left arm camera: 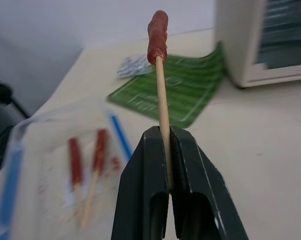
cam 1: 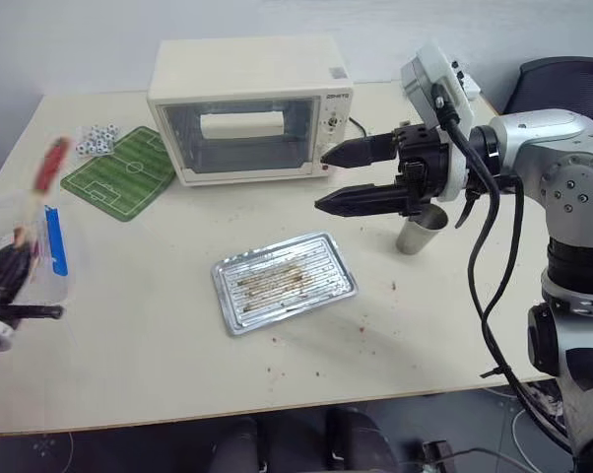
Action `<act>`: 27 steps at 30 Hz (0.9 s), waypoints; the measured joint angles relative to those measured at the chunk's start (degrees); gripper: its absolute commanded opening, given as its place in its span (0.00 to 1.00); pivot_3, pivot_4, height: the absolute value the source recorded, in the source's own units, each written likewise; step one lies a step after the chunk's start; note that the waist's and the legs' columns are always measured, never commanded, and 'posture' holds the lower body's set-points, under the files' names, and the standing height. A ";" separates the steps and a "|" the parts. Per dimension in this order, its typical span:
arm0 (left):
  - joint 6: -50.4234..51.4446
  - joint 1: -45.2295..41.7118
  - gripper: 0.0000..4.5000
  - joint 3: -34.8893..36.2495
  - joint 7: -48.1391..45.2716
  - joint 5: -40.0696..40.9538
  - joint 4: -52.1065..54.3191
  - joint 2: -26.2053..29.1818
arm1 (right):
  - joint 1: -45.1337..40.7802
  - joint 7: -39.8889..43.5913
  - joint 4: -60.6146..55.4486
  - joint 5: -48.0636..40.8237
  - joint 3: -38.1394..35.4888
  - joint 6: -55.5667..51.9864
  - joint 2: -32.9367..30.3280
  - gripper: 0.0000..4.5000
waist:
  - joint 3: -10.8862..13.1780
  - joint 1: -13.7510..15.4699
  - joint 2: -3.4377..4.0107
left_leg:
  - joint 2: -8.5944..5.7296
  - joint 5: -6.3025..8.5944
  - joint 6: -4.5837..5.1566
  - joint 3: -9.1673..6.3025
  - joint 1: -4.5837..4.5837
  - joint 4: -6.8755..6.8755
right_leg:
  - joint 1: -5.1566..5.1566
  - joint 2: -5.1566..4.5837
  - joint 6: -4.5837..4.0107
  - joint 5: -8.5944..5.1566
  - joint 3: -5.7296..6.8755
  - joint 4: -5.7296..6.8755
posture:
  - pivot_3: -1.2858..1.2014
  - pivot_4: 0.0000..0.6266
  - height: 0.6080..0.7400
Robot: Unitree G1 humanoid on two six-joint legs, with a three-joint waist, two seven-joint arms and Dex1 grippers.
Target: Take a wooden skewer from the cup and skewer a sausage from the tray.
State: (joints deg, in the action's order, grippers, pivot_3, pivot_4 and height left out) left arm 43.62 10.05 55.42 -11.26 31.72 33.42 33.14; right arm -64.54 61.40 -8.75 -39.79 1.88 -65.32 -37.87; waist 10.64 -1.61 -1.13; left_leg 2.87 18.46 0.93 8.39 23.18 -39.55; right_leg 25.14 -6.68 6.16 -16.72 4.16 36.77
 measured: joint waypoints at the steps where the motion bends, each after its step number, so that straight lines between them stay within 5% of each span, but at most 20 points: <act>1: -0.26 -0.08 0.00 0.16 -0.10 -0.51 -2.45 0.71 | 0.02 -0.27 0.00 -0.17 0.00 0.02 0.04 0.97 | 0.00 0.02 -0.01 | 0.01 0.00 0.00 0.00 0.01 0.00 | 0.00 0.00 -0.01 0.00 0.01 0.00 | 0.52 0.24 1.00; 7: -5.77 -3.45 0.00 -0.63 -1.86 -4.89 -18.54 5.80 | 0.16 -0.53 -0.10 -2.06 -0.01 0.22 0.02 0.97 | -0.03 -0.04 -0.05 | 0.03 0.01 -0.01 0.02 0.02 0.03 | 0.06 -0.02 -0.02 -0.01 0.03 -0.01 | 0.52 0.24 1.00; 19: -4.66 -2.81 0.73 0.39 -2.38 -4.77 -19.65 6.14 | 0.45 -0.81 -0.06 -3.23 0.04 2.11 -0.65 1.00 | -0.10 -0.49 -0.17 | 0.02 0.04 -0.03 0.23 0.03 0.27 | 0.25 -0.20 -0.03 -0.01 0.21 -0.02 | 0.52 0.24 1.00; 27: 9.06 7.53 0.73 17.46 -3.18 6.44 -4.53 3.06 | 0.73 -0.06 2.45 -1.65 0.49 5.85 -0.83 1.00 | -0.14 -0.84 -0.24 | -0.08 0.04 -0.02 0.23 0.00 0.30 | 0.26 -0.75 -0.06 -0.03 0.37 0.00 | 0.52 0.24 1.00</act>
State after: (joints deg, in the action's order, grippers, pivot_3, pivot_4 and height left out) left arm 52.68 17.58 72.88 -14.44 38.16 28.89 36.20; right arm -63.81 61.34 -6.30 -41.45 2.37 -59.47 -38.70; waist 10.50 -2.46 -1.37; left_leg 2.78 18.50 0.92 8.61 23.18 -39.25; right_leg 25.40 -7.44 6.10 -16.75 4.52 36.77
